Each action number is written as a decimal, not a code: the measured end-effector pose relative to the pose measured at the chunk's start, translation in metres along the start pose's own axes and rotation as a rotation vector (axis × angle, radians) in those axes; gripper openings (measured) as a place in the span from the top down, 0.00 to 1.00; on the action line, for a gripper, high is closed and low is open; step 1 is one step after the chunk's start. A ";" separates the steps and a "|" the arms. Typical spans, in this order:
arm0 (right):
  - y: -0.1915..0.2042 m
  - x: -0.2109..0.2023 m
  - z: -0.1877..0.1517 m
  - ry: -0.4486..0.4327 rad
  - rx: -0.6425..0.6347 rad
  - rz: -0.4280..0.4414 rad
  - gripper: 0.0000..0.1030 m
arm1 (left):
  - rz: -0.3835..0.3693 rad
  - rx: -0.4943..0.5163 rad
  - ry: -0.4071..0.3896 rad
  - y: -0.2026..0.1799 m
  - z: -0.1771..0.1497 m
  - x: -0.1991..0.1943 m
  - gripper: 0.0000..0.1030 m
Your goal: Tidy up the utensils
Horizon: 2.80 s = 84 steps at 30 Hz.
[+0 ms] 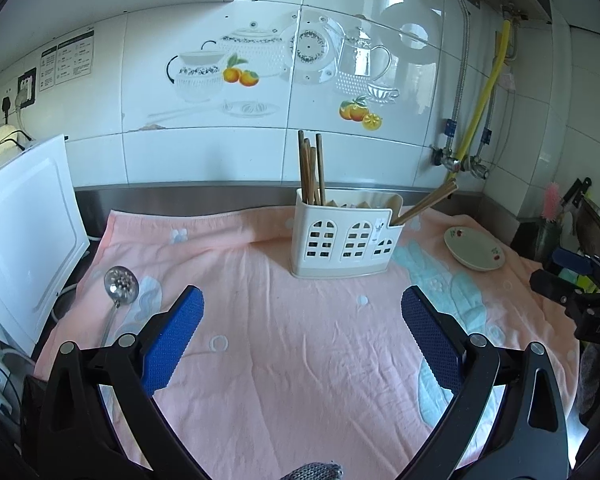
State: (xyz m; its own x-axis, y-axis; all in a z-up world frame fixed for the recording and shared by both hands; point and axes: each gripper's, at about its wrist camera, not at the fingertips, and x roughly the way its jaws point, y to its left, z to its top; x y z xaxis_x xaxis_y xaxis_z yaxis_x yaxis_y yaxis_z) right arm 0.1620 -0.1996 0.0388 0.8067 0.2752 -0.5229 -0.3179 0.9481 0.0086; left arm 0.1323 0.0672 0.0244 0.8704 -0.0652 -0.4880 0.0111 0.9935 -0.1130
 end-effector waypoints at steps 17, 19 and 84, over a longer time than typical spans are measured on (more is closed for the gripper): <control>-0.012 -0.009 -0.034 -0.010 0.111 -0.029 0.09 | -0.017 -0.009 0.010 0.001 -0.023 -0.010 0.05; -0.012 -0.011 -0.036 -0.016 0.110 -0.043 0.09 | -0.021 -0.006 0.007 0.001 -0.025 -0.013 0.05; 0.008 -0.016 -0.061 -0.010 0.055 -0.088 0.08 | -0.035 0.056 0.062 -0.028 -0.063 -0.011 0.05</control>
State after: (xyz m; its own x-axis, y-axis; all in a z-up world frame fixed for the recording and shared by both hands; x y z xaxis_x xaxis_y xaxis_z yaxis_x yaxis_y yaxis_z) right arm 0.1161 -0.2065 -0.0048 0.8351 0.1918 -0.5156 -0.2179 0.9759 0.0101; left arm 0.0913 0.0345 -0.0217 0.8366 -0.1035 -0.5379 0.0694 0.9941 -0.0834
